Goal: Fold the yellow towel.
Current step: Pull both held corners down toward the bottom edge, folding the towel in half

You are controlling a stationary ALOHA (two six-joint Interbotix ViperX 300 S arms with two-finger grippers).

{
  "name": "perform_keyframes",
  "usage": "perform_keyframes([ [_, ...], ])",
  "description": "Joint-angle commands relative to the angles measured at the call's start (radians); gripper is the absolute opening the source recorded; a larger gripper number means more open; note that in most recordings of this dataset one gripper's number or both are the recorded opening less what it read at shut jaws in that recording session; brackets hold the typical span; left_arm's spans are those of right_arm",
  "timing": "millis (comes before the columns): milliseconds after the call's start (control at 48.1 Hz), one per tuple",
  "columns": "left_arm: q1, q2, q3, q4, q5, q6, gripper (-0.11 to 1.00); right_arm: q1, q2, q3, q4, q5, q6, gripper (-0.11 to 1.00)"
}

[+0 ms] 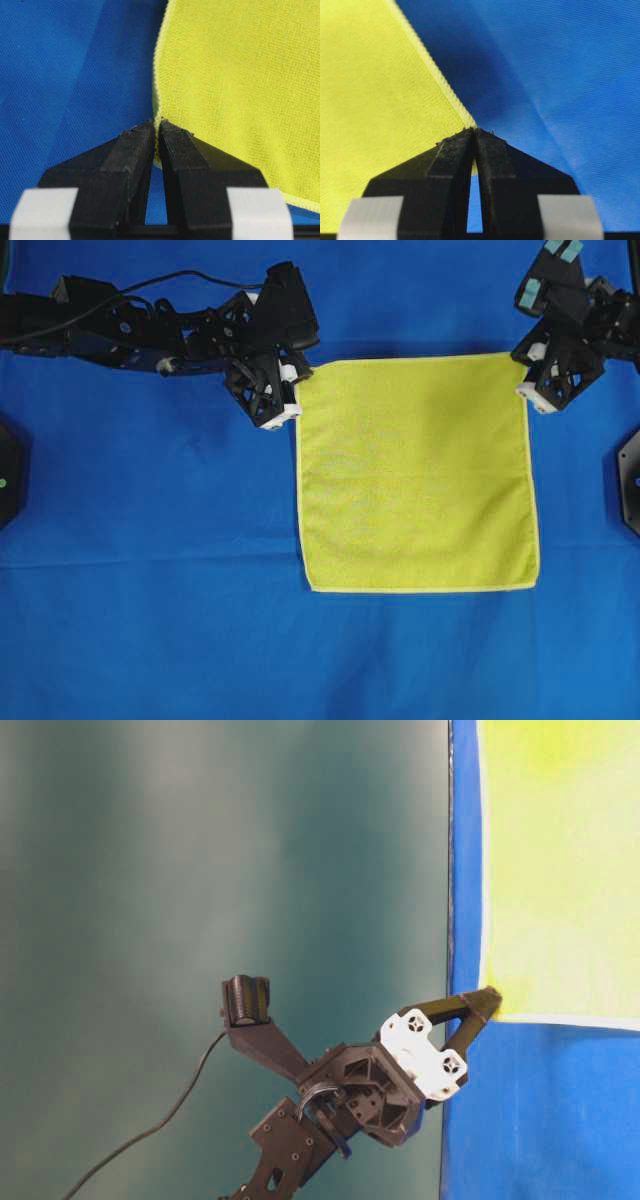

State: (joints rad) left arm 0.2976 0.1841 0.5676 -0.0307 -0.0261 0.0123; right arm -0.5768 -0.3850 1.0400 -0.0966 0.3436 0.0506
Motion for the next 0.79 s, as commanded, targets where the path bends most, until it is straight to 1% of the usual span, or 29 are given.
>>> perform_keyframes([
  [0,-0.025,-0.041,-0.015,0.002,-0.002,0.002,0.05,0.023,-0.021,-0.006,0.011,0.005,0.002,0.04],
  [104,-0.075,-0.051,-0.014,0.000,0.015,0.003,0.05,0.064,-0.048,-0.003,0.037,0.046,0.009,0.04],
  [208,-0.143,-0.054,-0.011,0.000,0.037,0.003,0.05,0.140,-0.094,0.014,0.078,0.103,0.040,0.04],
  [312,-0.221,-0.051,-0.006,0.002,0.054,0.003,0.05,0.233,-0.146,0.040,0.103,0.123,0.091,0.04],
  [457,-0.331,-0.046,-0.003,0.000,0.054,-0.006,0.05,0.388,-0.202,0.067,0.130,0.133,0.198,0.04],
  [478,-0.345,-0.044,-0.003,0.000,0.055,-0.012,0.05,0.426,-0.210,0.071,0.133,0.137,0.224,0.04],
  [624,-0.431,-0.035,-0.011,0.000,0.055,-0.020,0.05,0.598,-0.218,0.077,0.135,0.140,0.348,0.04],
  [769,-0.500,-0.031,-0.012,0.002,0.055,-0.031,0.05,0.749,-0.202,0.074,0.133,0.137,0.463,0.04],
])
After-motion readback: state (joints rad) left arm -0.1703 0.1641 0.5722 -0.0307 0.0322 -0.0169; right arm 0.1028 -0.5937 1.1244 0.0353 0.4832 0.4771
